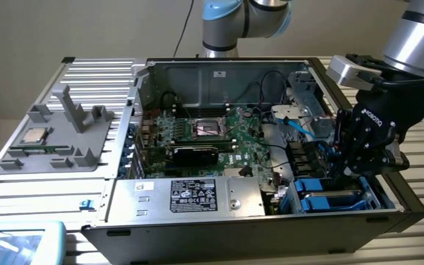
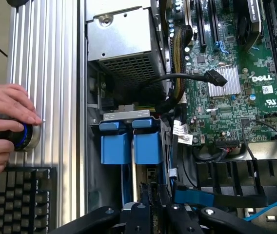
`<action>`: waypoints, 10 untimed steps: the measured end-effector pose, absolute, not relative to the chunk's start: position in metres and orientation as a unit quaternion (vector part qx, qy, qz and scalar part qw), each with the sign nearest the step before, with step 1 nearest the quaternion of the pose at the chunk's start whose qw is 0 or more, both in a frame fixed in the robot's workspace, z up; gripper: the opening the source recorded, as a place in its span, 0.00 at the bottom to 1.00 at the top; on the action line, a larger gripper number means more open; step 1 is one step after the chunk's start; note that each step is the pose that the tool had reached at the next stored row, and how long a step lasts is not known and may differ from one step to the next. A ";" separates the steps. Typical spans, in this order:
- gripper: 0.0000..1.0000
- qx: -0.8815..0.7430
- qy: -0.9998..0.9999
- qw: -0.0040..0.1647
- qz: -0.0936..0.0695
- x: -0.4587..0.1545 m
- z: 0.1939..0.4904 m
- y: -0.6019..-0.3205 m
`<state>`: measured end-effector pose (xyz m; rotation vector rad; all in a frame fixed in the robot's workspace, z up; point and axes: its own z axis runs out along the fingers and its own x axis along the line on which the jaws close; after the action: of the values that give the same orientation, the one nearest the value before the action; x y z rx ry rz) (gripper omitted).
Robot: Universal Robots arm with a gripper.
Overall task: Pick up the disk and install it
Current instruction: 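Insert the first disk wire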
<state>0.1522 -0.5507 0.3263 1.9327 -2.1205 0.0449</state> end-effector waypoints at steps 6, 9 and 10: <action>0.24 0.667 -0.732 0.135 0.015 0.152 0.326 -0.551; 0.31 0.667 -0.732 0.135 0.016 0.152 0.327 -0.551; 0.31 0.667 -0.732 0.135 0.016 0.152 0.328 -0.551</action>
<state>0.1522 -0.5507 0.3285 1.9328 -2.1212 0.0457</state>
